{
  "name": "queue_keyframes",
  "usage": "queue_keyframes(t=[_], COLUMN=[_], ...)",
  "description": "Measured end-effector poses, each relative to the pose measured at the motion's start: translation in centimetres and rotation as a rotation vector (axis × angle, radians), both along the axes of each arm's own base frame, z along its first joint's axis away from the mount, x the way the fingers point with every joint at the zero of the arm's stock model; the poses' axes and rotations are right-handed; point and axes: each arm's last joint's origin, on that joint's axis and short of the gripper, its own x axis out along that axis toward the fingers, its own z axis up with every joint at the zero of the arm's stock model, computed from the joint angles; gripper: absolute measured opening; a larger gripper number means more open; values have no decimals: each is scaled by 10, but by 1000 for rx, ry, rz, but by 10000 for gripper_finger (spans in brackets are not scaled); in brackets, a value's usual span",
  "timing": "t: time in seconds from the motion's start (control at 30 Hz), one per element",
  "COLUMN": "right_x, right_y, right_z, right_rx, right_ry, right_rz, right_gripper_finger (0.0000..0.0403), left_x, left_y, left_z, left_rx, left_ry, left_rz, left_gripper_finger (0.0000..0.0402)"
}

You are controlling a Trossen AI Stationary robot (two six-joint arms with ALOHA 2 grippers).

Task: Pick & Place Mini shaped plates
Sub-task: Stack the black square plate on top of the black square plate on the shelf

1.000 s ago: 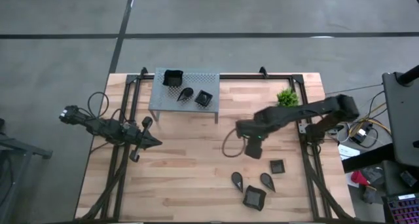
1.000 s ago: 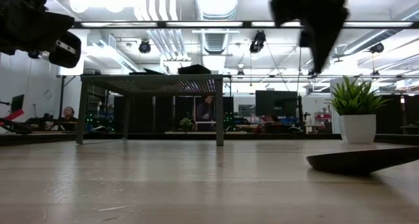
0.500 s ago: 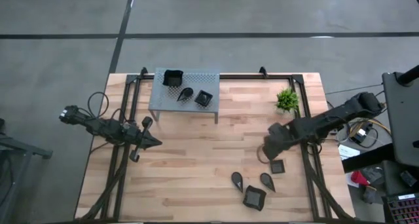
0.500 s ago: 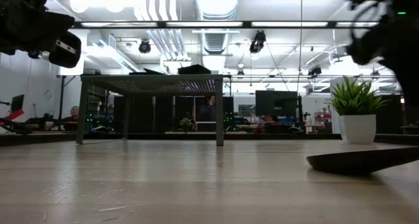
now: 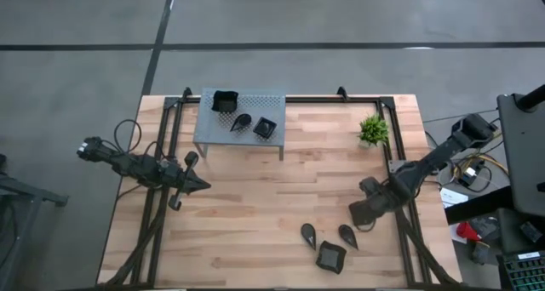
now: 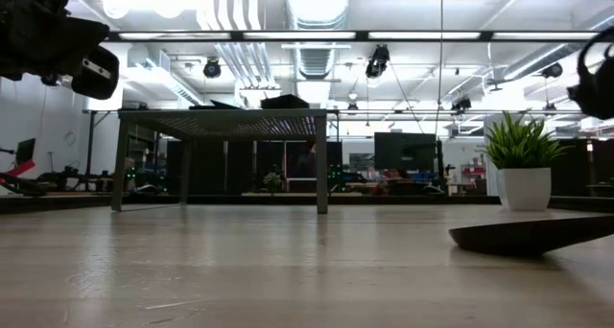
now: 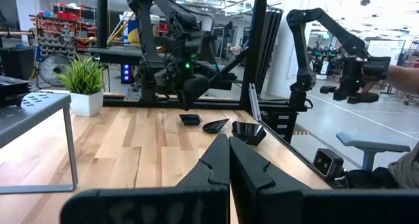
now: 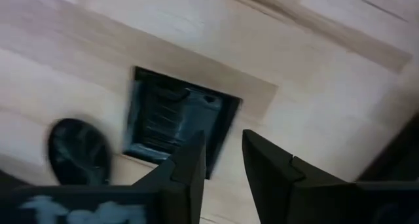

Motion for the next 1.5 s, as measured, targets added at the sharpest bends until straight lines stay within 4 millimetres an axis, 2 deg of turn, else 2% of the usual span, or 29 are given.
queue_keyframes(t=[0.57,0.97,1.2,1.3,1.5], right_x=[-5,-5,-6,-6,-1], right_y=[3,2,0,0,0], right_z=[-20,-23,-31,-31,-26], right_rx=[17,-20,-11,-22,-40], right_ry=[21,-14,-55,-70,-105], right_rz=[-19,3,27,38,59], right_gripper_finger=[97,62,32,14,9], left_x=[0,0,0,0,0], left_y=[0,0,0,0,0], left_z=[0,0,0,0,0], left_rx=[0,0,0,0,0], left_ry=[0,0,0,0,0], left_rz=[0,0,0,0,0], left_gripper_finger=[0,0,0,0,0])
